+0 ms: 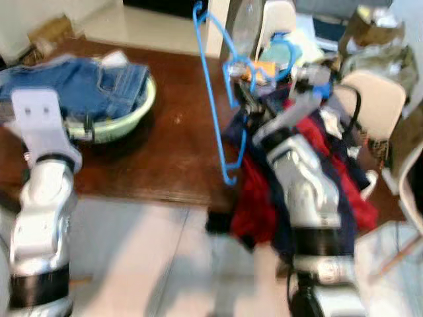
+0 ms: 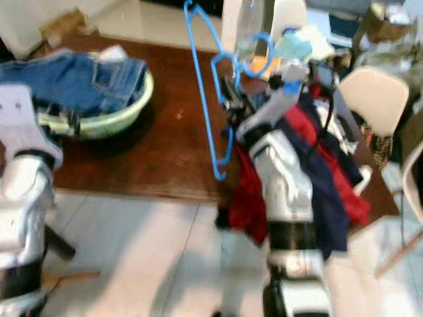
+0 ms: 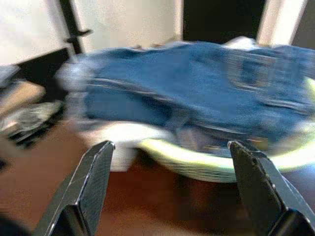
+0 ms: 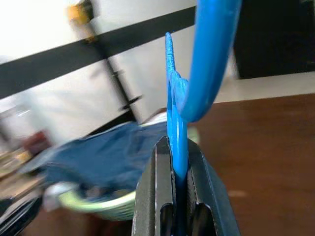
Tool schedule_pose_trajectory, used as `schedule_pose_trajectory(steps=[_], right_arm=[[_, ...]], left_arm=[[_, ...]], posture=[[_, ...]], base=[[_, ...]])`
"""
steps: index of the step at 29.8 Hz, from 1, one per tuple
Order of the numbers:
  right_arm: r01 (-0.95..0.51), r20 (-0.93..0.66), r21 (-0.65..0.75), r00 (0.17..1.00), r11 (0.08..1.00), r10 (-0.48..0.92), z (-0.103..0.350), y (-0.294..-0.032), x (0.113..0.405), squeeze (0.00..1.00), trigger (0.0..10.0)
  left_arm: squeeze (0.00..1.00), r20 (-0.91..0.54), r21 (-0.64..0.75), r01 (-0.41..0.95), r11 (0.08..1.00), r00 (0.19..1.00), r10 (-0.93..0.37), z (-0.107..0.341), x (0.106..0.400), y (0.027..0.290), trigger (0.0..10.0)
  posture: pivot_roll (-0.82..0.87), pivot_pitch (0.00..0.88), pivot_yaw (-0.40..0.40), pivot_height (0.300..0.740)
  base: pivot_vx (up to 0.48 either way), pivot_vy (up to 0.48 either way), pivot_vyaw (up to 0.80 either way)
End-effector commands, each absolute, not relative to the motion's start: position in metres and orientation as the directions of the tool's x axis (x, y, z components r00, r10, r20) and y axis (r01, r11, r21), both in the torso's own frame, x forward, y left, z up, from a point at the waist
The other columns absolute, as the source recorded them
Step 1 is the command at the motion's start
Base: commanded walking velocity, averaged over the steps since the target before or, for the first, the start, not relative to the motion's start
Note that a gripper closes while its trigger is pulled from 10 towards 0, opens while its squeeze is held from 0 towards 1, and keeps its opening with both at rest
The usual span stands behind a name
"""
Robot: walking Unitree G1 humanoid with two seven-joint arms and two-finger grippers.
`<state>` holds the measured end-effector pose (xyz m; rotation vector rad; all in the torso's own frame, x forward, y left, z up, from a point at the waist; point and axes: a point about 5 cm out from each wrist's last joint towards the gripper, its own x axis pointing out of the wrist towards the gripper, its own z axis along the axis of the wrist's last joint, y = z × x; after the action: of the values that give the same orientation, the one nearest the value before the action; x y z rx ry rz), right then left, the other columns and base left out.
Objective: Hang hanger
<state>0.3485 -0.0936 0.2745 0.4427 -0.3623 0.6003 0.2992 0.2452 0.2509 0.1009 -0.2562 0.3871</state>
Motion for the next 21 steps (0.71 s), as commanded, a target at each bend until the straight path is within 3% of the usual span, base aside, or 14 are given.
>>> schedule_pose_trajectory(steps=[1,13,19,21], right_arm=[[-0.603,0.464,0.28,0.766,0.747,0.445,0.2791,-0.0987,0.3476,0.0,10.0],[-0.599,0.47,0.277,0.766,0.751,0.438,0.2799,-0.101,0.347,0.0,10.0],[-0.595,0.468,0.28,0.77,0.753,0.434,0.278,-0.1028,0.3462,0.0,10.0],[-0.593,0.463,0.286,0.773,0.753,0.434,0.277,-0.1038,0.3462,0.0,10.0]], left_arm=[[0.0,0.282,0.047,-0.37,0.928,0.896,0.343,0.255,0.2993,0.2477,10.0],[0.0,0.287,0.028,-0.337,0.941,0.905,0.316,0.2586,0.3007,0.2567,10.0],[0.0,0.295,0.023,-0.316,0.948,0.908,0.296,0.2588,0.2993,0.2571,10.0],[0.0,0.306,0.024,-0.282,0.959,0.916,0.261,0.2599,0.2997,0.2525,10.0]], posture=[[0.2,0.139,-0.103,0.74],[0.2,0.141,-0.097,0.74],[0.2,0.144,-0.099,0.74],[0.2,0.143,-0.099,0.74]], base=[[0.0,0.0,0.0],[0.0,0.0,0.0],[0.396,0.0,0.0],[0.428,0.0,-0.68]])
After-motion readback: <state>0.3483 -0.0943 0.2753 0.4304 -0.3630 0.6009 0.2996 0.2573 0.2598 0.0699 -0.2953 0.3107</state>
